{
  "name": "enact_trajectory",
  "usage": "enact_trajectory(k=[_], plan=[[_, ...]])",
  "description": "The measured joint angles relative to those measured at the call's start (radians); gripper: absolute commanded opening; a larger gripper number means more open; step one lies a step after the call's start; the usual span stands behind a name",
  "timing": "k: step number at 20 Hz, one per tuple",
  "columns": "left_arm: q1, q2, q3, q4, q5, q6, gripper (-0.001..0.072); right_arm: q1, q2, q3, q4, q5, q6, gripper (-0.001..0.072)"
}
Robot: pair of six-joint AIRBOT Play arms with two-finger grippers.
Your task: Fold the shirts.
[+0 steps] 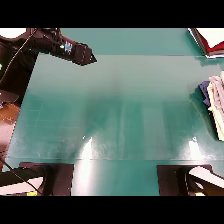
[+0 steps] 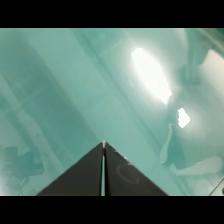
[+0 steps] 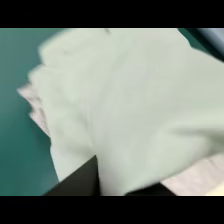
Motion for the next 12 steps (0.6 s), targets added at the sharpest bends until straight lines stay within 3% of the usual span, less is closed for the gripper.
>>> enact_trajectory(k=[1, 9, 10, 12], plan=[[0.0, 0.0, 0.0, 0.0, -0.002, 0.002, 0.0029, -0.018, 0.016, -0.041, -0.033, 0.01, -0.001, 0.0525], [0.0, 0.0, 0.0, 0.0, -0.013, 0.007, 0.0029, -0.077, 0.093, -0.202, -0.137, 0.035, 0.016, 0.0523], [0.0, 0.0, 0.0, 0.0, -0.014, 0.007, 0.0029, -0.058, 0.096, -0.192, -0.121, 0.035, 0.019, 0.0507], [0.0, 0.0, 0.0, 0.0, -0.013, 0.006, 0.0029, -0.002, 0.099, -0.163, -0.086, 0.035, 0.024, 0.0393]])
